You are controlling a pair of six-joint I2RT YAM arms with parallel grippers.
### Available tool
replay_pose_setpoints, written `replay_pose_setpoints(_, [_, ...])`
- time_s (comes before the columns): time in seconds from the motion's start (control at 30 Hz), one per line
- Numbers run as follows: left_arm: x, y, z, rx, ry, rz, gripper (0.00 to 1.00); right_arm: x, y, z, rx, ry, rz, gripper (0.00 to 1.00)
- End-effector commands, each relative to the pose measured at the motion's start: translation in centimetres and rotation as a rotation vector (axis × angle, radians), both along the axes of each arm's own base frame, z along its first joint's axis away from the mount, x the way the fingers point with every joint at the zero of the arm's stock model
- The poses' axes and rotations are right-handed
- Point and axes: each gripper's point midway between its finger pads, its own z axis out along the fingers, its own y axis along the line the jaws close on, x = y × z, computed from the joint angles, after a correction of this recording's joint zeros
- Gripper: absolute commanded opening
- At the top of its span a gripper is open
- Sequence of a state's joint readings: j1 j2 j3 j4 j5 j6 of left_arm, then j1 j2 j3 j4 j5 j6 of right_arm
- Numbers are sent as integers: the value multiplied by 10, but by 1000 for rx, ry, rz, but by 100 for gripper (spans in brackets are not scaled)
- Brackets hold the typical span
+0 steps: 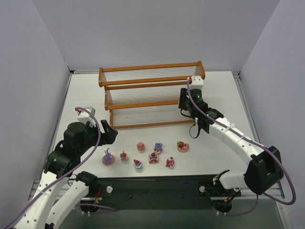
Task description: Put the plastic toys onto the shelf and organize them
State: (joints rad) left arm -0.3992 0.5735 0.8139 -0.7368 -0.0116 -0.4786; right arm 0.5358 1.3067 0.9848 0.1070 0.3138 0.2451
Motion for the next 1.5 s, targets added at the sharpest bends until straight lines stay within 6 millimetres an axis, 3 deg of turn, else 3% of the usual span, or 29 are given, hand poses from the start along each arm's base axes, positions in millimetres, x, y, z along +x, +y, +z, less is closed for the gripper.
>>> replay_pose_setpoints(0.0, [7, -1, 7, -4, -32, 7, 97, 23, 9, 37, 25, -125, 26, 0])
replay_pose_setpoints(0.4, [7, -1, 7, -8, -31, 7, 97, 40, 10, 34, 24, -194, -6, 0])
replay_pose_setpoints(1.07, [5, -2, 5, -16, -25, 7, 97, 61, 6, -4, -5, -256, -76, 0])
replay_pose_setpoints(1.47, [4, -2, 5, -20, -26, 7, 97, 58, 7, -22, -40, -181, -60, 4])
